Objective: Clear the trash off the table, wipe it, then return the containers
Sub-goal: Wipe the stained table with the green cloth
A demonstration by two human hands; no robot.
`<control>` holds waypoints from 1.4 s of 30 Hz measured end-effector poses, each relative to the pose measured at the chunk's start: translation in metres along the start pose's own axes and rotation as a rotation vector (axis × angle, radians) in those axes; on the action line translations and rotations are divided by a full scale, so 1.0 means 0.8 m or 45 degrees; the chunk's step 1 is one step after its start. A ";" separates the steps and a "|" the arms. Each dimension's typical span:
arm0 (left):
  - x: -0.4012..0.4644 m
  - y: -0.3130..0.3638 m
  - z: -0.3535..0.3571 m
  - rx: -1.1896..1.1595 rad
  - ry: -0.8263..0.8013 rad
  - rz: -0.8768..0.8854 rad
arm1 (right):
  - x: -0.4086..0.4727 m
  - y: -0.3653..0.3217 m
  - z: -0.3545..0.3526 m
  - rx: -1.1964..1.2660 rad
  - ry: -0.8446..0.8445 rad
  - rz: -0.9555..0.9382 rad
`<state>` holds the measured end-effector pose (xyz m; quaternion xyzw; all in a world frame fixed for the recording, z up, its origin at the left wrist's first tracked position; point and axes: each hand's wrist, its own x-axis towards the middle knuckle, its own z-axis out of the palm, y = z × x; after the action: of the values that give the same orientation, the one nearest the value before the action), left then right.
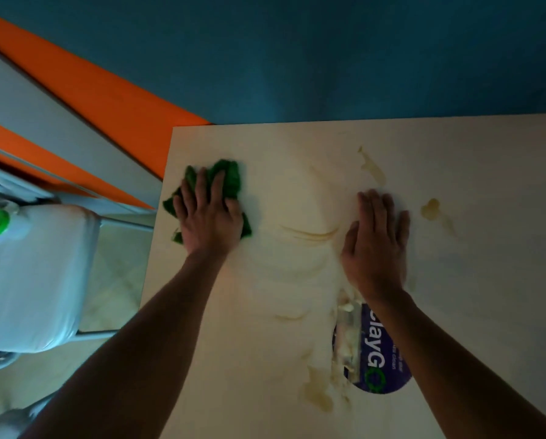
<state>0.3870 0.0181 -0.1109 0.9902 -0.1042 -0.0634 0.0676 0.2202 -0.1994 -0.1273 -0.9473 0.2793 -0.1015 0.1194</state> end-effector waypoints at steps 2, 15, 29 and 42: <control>0.030 0.053 0.004 -0.062 -0.010 -0.104 | 0.001 0.001 0.001 -0.002 0.000 -0.014; -0.040 -0.009 0.003 0.106 -0.010 0.587 | -0.002 0.004 -0.002 0.061 0.021 0.011; -0.120 -0.024 0.011 0.115 0.022 0.518 | -0.003 0.005 -0.009 0.086 -0.048 -0.040; -0.241 -0.023 0.019 0.131 -0.088 0.805 | -0.140 0.022 -0.036 0.136 -0.046 -0.004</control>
<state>0.2016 0.0756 -0.1070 0.9082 -0.4121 -0.0674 0.0302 0.1115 -0.1567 -0.1189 -0.9417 0.2699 -0.0991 0.1746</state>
